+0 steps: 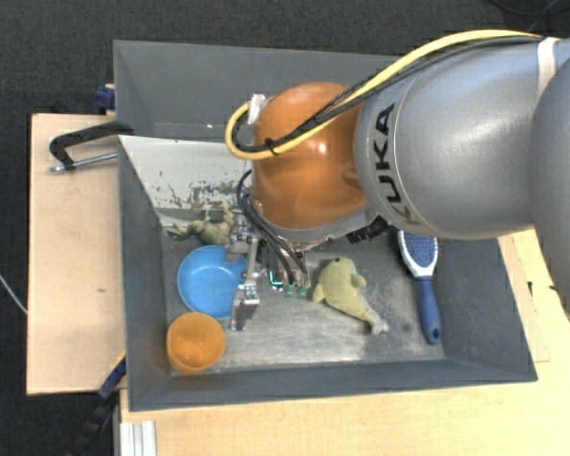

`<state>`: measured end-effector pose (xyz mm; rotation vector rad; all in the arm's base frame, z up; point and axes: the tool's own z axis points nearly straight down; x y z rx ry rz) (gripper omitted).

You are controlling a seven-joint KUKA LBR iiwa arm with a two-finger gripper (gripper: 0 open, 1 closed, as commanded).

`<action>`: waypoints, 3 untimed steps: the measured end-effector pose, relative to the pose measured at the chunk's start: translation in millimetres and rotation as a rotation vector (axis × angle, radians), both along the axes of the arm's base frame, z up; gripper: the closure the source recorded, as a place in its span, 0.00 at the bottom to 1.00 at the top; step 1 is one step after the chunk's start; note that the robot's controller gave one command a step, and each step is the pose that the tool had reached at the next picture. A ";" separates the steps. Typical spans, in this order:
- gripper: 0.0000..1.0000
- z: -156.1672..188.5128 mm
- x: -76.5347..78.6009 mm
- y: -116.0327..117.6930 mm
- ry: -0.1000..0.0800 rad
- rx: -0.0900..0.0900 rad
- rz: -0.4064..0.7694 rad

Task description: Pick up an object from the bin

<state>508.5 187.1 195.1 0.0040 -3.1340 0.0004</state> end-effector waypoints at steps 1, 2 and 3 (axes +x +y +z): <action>0.00 -119.4 -2.9 12.0 -0.002 0.000 0.092; 1.00 -113.0 -0.5 12.8 -0.010 0.003 0.090; 1.00 -15.4 -9.5 17.0 -0.019 0.006 0.174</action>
Offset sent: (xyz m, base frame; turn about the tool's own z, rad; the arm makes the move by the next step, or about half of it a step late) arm -0.0019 0.0115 -0.1158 -0.0904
